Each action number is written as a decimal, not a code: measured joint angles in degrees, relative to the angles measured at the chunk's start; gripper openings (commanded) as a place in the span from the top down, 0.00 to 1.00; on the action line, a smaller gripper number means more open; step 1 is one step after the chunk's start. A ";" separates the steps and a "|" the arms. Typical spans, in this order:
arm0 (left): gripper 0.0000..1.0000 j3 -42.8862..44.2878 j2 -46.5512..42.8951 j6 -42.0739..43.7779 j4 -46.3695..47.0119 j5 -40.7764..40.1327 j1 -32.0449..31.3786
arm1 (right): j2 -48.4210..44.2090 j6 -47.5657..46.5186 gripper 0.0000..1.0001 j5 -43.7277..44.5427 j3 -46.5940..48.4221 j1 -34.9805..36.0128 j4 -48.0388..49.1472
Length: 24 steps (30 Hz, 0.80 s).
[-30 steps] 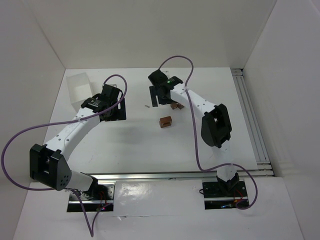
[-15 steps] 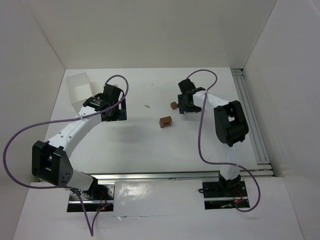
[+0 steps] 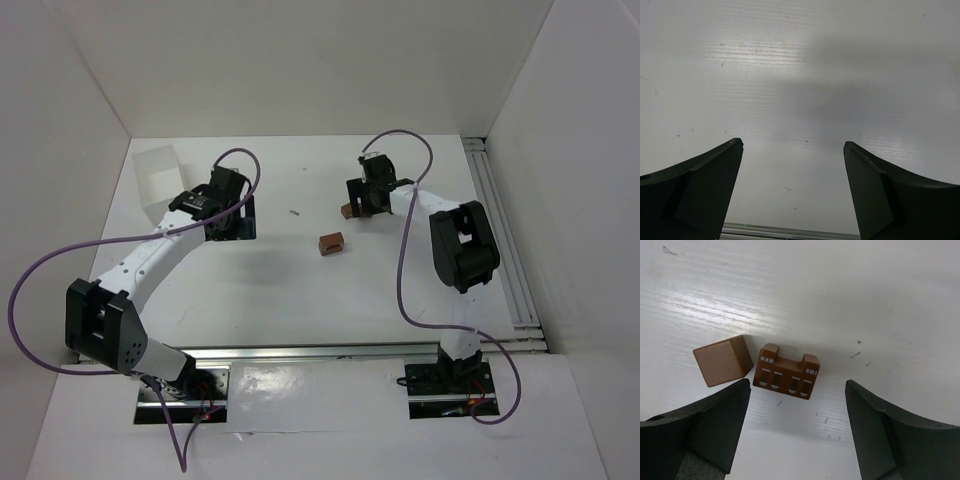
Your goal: Build the wood block tower
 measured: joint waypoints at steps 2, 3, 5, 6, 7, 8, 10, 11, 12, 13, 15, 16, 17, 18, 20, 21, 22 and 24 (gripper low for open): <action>0.06 0.02 0.00 -0.04 -0.31 -0.02 -0.09 | 0.59 -0.74 0.18 -0.94 0.04 -0.20 0.61; 0.06 0.04 0.00 -0.13 -0.48 -0.02 -0.11 | 1.03 -1.01 0.18 -1.46 0.13 -0.35 0.68; 0.06 0.33 0.00 -0.22 -0.83 -0.02 -0.13 | 1.64 -1.25 0.18 -1.92 0.39 -0.55 0.61; 0.06 0.52 0.00 -0.26 -0.94 -0.02 -0.13 | 1.97 -1.18 0.17 -2.10 0.57 -0.61 0.57; 0.06 0.72 0.00 -0.28 -1.03 -0.04 -0.13 | 2.19 -0.92 0.17 -2.25 0.79 -0.72 0.59; 0.06 0.94 0.00 -0.39 -1.11 -0.04 -0.13 | 2.29 -0.61 0.16 -2.29 0.96 -0.72 0.52; 0.06 1.18 0.02 -0.81 -1.22 -0.07 -0.15 | 2.32 0.90 0.16 -2.14 1.16 -0.74 0.52; 0.06 1.33 0.11 -1.05 -1.33 -0.07 -0.15 | 2.32 1.66 0.16 -1.77 1.27 -0.72 0.59; 0.06 1.49 0.26 -1.16 -1.38 -0.09 -0.17 | 2.32 2.62 0.16 -1.27 1.33 -0.72 0.59; 0.06 1.60 0.46 -1.20 -1.36 -0.09 -0.22 | 2.32 3.39 0.16 -0.87 1.33 -0.68 0.52; 0.06 1.88 0.94 -1.25 -1.40 -0.20 -0.39 | 2.34 5.31 0.17 0.61 1.40 -0.33 0.48; 0.06 1.95 1.07 -1.27 -1.38 -0.20 -0.50 | 2.38 6.19 0.17 1.33 1.44 -0.24 0.44; 0.06 1.95 1.16 -1.27 -1.40 -0.20 -0.57 | 2.43 7.21 0.20 2.16 1.55 -0.09 0.35; 0.06 1.95 1.18 -1.27 -1.44 -0.20 -0.59 | 2.58 7.98 0.21 2.97 1.75 0.09 0.20; 0.06 1.99 1.18 -1.27 -1.46 -0.20 -0.63 | 2.93 9.90 0.23 4.26 2.01 0.50 0.17; 0.06 2.03 1.18 -1.27 -1.46 -0.20 -0.63 | 3.02 10.60 0.23 4.74 2.01 0.76 0.17; 0.06 2.03 1.18 -1.27 -1.46 -0.20 -0.63 | 3.06 11.26 0.23 5.01 2.01 0.92 0.11; 0.06 2.03 1.18 -1.27 -1.51 -0.22 -0.63 | 3.13 12.28 0.26 5.60 2.01 1.31 0.13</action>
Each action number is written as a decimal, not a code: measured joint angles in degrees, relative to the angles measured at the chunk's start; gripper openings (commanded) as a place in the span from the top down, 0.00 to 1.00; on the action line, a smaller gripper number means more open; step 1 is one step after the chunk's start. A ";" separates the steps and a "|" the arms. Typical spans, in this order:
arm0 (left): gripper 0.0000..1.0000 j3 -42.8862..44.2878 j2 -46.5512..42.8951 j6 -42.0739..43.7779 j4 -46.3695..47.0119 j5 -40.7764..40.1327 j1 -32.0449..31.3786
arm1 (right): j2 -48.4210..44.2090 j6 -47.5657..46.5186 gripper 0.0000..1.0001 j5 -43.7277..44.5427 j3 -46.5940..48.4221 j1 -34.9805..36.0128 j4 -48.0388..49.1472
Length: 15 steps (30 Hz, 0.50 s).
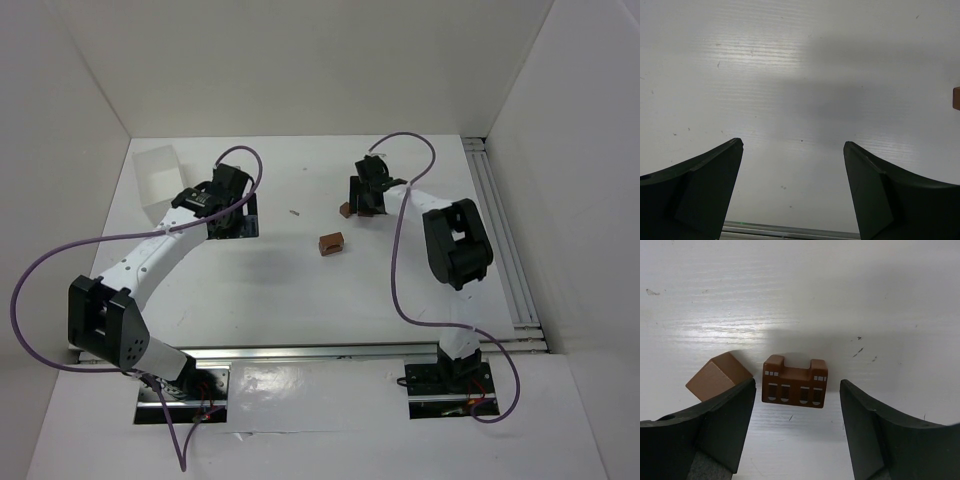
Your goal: Build the wood block tower
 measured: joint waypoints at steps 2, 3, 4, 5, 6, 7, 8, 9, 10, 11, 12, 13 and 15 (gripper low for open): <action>0.06 0.00 0.00 0.00 -0.04 0.00 0.00 | 0.04 1.03 0.30 0.85 0.09 0.55 -0.02; 0.06 0.00 0.00 0.00 -0.04 0.00 0.00 | 0.11 1.42 0.30 1.18 0.11 0.79 -0.02; 0.06 0.00 0.00 0.00 -0.04 0.02 0.00 | 0.13 1.84 0.32 1.55 0.13 1.07 -0.02; 0.06 0.00 0.00 0.00 -0.04 0.00 0.00 | 0.22 2.21 0.32 1.90 0.13 1.31 -0.02; 0.06 0.00 0.00 0.02 -0.07 -0.04 0.00 | 0.35 2.45 0.32 2.19 0.15 1.49 -0.02; 0.06 0.00 0.00 0.02 -0.07 -0.17 0.00 | 0.50 2.75 0.32 2.47 0.17 1.68 -0.02; 0.06 0.00 0.00 0.02 -0.07 -0.26 0.00 | 0.68 2.97 0.32 2.71 0.20 1.77 -0.02; 0.06 0.00 0.00 0.02 -0.07 -0.31 0.00 | 0.90 3.26 0.32 2.97 0.22 1.84 -0.07; 0.06 0.00 0.00 0.02 -0.07 -0.42 0.00 | 1.09 3.56 0.33 3.28 0.22 1.86 -0.09; 0.06 0.00 0.00 0.02 -0.07 -0.44 0.00 | 1.31 3.78 0.33 3.54 0.22 1.86 -0.11; 0.06 0.00 0.00 0.02 -0.09 -0.46 0.00 | 1.46 4.00 0.33 3.72 0.22 1.86 -0.13; 0.06 0.00 0.00 0.02 -0.07 -0.44 0.00 | 1.62 4.13 0.34 3.87 0.22 1.86 -0.17; 0.06 0.00 0.00 0.02 -0.09 -0.46 0.00 | 1.75 4.28 0.36 4.07 0.24 1.86 -0.26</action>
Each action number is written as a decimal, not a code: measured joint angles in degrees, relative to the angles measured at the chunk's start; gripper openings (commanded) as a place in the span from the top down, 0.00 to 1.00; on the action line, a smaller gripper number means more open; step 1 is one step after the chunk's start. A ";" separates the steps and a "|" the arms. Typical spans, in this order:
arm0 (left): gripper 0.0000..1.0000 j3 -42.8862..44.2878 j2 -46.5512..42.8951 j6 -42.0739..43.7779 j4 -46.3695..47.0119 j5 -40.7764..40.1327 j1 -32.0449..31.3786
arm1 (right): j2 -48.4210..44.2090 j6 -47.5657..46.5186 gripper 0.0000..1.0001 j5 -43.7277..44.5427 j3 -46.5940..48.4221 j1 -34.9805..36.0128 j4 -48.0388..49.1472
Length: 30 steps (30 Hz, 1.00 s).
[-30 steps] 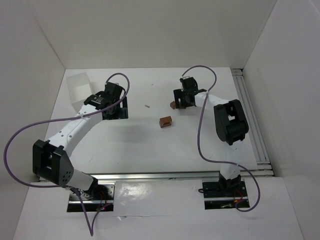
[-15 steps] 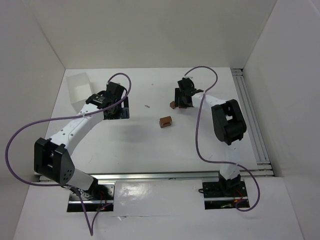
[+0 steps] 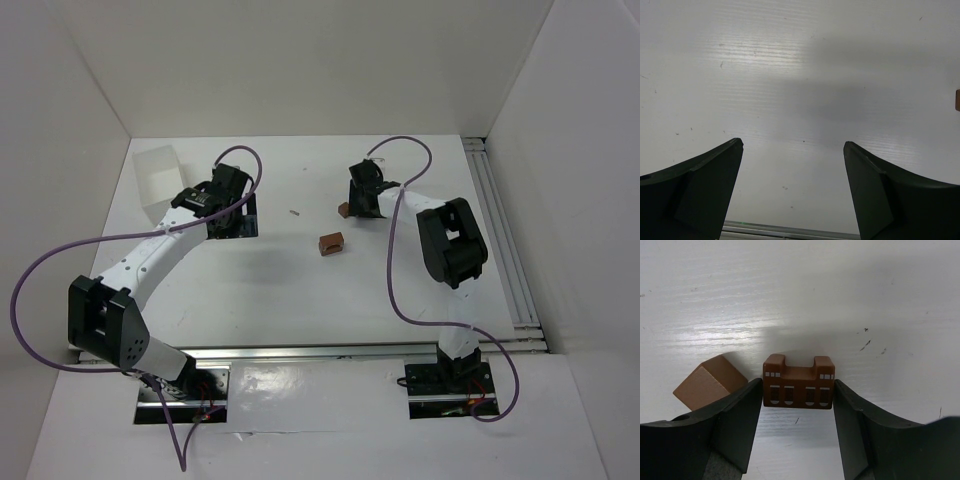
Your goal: Build the wood block tower
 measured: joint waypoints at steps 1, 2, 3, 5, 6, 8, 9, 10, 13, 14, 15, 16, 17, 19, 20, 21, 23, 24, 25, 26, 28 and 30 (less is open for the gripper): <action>0.06 0.00 0.00 0.00 0.00 0.00 0.00 | 0.00 0.22 0.36 0.09 0.00 0.00 0.02; 0.06 0.00 0.00 0.00 0.00 0.00 -0.02 | 0.00 0.35 0.37 0.24 0.02 0.00 0.02; 0.06 0.00 0.00 0.00 0.00 0.00 0.00 | 0.00 0.42 0.37 0.42 0.07 0.00 0.04; 0.06 0.00 0.00 0.00 -0.02 -0.02 0.00 | 0.02 0.63 0.37 0.70 0.17 0.00 0.04; 0.06 0.00 0.00 0.00 0.00 -0.20 0.00 | 0.02 0.76 0.37 0.81 0.28 0.00 0.02; 0.06 0.00 0.00 0.00 0.00 -0.39 0.00 | 0.02 0.83 0.41 0.98 0.52 0.00 0.02; 0.06 0.00 0.00 0.00 -0.02 -0.44 0.00 | 0.02 0.94 0.43 1.03 0.72 0.00 0.02; 0.06 0.00 0.00 0.00 -0.02 -0.44 0.00 | 0.04 0.94 0.45 1.09 0.94 0.00 0.02; 0.06 0.00 0.00 0.00 -0.02 -0.46 0.00 | 0.13 1.14 0.51 1.14 1.51 0.00 0.04; 0.06 0.00 0.00 0.00 -0.04 -0.46 0.00 | 0.13 1.18 0.51 1.14 1.60 0.00 0.00; 0.06 0.00 0.00 0.00 -0.04 -0.46 0.00 | 0.13 1.16 0.52 1.14 1.66 0.00 0.00; 0.06 0.00 0.00 0.00 -0.04 -0.46 -0.02 | 0.11 1.18 0.54 1.16 1.73 0.00 -0.11; 0.06 0.00 0.00 0.00 -0.07 -0.46 0.00 | 0.11 1.18 0.54 1.11 1.81 0.00 -0.37; 0.06 0.00 0.00 0.00 -0.07 -0.48 0.00 | 0.11 1.18 0.55 0.81 2.49 0.00 -1.95; 0.06 0.00 0.00 0.00 -0.09 -0.48 0.00 | 0.11 1.16 0.57 0.50 3.17 0.00 -3.32; 0.06 0.00 0.00 0.02 -0.11 -0.48 0.00 | 0.11 1.16 0.57 -0.04 4.00 0.00 -4.81; 0.06 0.00 0.00 0.00 -0.17 -0.63 0.00 | 0.04 1.07 0.58 -1.97 6.23 -0.22 -9.22; 0.06 0.00 0.00 0.00 -0.20 -0.70 0.00 | -0.42 0.94 0.58 -3.02 6.93 -0.33 -11.23; 0.06 0.00 0.00 0.00 -0.17 -0.76 -0.02 | -1.27 0.92 0.58 -4.26 7.10 -0.39 -13.55; 0.06 0.00 0.00 0.00 -0.17 -0.83 0.00 | -2.45 0.90 0.58 -5.27 7.04 -0.42 -16.17; 0.06 0.00 0.00 0.04 -0.15 -0.92 0.00 | -5.60 0.87 0.58 -7.61 5.95 -0.55 -20.85; 0.06 0.00 0.00 0.04 -0.11 -0.96 0.00 | -9.60 0.87 0.58 -9.84 4.09 -0.76 -25.97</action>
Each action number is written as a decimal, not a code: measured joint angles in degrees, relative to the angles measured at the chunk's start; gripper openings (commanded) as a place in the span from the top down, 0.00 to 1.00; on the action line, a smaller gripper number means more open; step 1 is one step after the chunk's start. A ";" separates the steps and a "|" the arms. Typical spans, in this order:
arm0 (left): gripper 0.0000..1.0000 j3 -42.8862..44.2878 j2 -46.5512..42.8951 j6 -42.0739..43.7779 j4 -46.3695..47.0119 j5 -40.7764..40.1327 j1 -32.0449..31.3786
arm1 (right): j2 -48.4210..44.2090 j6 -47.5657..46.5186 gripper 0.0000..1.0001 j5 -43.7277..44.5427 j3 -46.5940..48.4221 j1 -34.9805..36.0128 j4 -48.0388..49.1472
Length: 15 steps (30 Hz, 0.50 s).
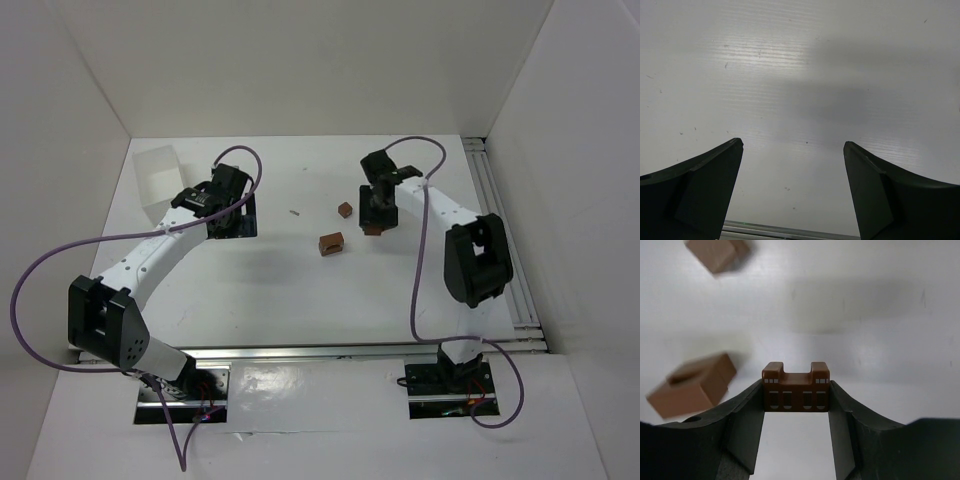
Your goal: Build the wood block tower
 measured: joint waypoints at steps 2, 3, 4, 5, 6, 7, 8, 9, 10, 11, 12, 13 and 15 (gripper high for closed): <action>0.06 0.00 0.00 0.09 0.15 0.00 -0.02 | -3.93 0.00 0.58 -1.70 -2.58 -0.20 -4.31; 0.06 -0.02 0.00 0.13 0.22 -0.02 0.00 | -5.90 0.00 0.58 -2.54 -4.02 -0.28 -6.58; 0.06 -0.02 0.00 0.15 0.39 -0.02 0.00 | -7.50 0.02 0.58 -3.32 -5.35 -0.28 -8.81; 0.06 -0.02 0.00 0.15 0.57 0.00 0.00 | -8.90 -0.07 0.58 -4.28 -6.82 -0.28 -11.06; 0.06 -0.11 0.00 0.17 0.87 0.00 0.00 | -9.88 -0.15 0.58 -5.22 -8.17 -0.28 -13.00; 0.06 -0.31 -0.02 0.17 1.27 0.00 0.00 | -10.40 -0.20 0.58 -6.03 -9.35 -0.28 -14.53; 0.06 -0.44 -0.02 0.17 1.42 0.00 0.00 | -10.71 -0.31 0.57 -6.84 -10.82 -0.28 -15.80; 0.06 -0.70 -0.02 0.22 1.70 0.00 0.00 | -10.71 -0.37 0.57 -7.63 -12.11 -0.28 -17.14; 0.06 -0.85 -0.02 0.24 1.81 0.00 0.00 | -10.67 -0.42 0.55 -8.50 -13.33 -0.28 -18.27; 0.06 -1.11 -0.04 0.26 2.05 -0.02 0.00 | -10.58 -0.46 0.55 -9.18 -14.29 -0.46 -19.34; 0.06 -1.31 -0.04 0.28 2.12 -0.04 -0.02 | -10.51 -0.52 0.55 -9.75 -14.82 -0.55 -20.17; 0.06 -1.44 -0.04 0.31 2.14 -0.07 0.00 | -10.25 -0.61 0.55 -10.25 -15.04 -0.61 -21.11; 0.06 -1.86 -0.15 0.37 2.21 -0.26 0.00 | -9.22 -0.83 0.55 -10.75 -15.08 -0.72 -21.62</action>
